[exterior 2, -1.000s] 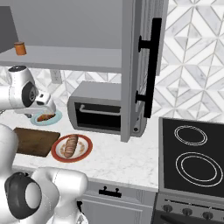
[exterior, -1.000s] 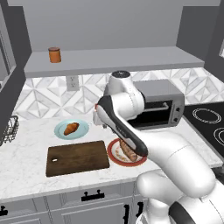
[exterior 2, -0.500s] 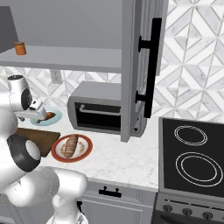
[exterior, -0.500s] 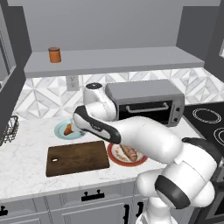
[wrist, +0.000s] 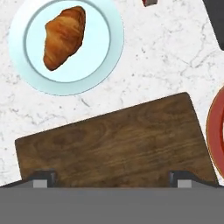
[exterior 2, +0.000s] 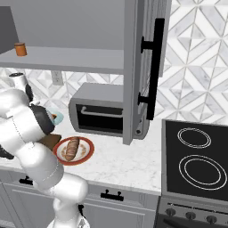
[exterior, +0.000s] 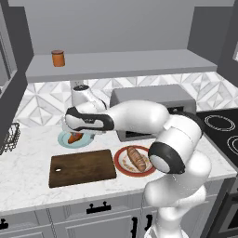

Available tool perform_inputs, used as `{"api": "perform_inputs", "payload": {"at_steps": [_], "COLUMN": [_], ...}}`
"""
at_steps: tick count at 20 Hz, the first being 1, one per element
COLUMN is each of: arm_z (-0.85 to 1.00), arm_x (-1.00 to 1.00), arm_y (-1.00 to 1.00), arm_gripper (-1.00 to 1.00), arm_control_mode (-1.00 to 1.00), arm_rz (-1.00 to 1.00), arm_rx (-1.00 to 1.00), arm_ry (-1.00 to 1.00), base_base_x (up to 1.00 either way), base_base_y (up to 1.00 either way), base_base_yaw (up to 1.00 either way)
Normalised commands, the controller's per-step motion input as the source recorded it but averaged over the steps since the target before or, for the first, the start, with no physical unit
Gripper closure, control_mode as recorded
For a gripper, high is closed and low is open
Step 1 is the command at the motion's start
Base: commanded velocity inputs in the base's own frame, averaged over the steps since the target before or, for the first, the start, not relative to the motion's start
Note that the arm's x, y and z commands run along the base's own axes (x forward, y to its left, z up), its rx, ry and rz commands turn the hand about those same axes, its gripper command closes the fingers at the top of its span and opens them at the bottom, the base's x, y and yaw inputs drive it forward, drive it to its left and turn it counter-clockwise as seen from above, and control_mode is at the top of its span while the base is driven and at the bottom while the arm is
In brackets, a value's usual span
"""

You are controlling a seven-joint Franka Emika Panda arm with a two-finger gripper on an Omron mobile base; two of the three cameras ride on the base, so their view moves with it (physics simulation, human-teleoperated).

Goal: From the different types of pastries on the counter, select a croissant and place it on the cutting board. Then retrieve a jar of jam from the cabinet and place it alongside the croissant on the cutting board.

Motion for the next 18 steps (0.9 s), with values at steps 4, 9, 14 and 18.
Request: {"api": "perform_inputs", "payload": {"at_steps": [4, 9, 14, 18], "arm_z": [-0.34, -0.34, -0.33, -0.04], "arm_x": [0.52, 0.72, 0.72, 0.03], "arm_y": [0.20, 0.07, 0.08, 0.00], "arm_gripper": [-1.00, -1.00, -1.00, -1.00], "arm_control_mode": [-1.00, -1.00, -1.00, -1.00], "arm_rz": [-0.39, -0.31, -0.21, -0.02], "arm_rx": [0.00, 0.00, 0.00, 0.04], "arm_ry": [0.00, 0.00, 0.00, 0.00], "base_base_x": [0.00, 0.00, 0.00, 0.00], "base_base_y": [0.00, 0.00, 0.00, 0.00], "base_base_yaw": [0.00, 0.00, 0.00, 0.00]}}
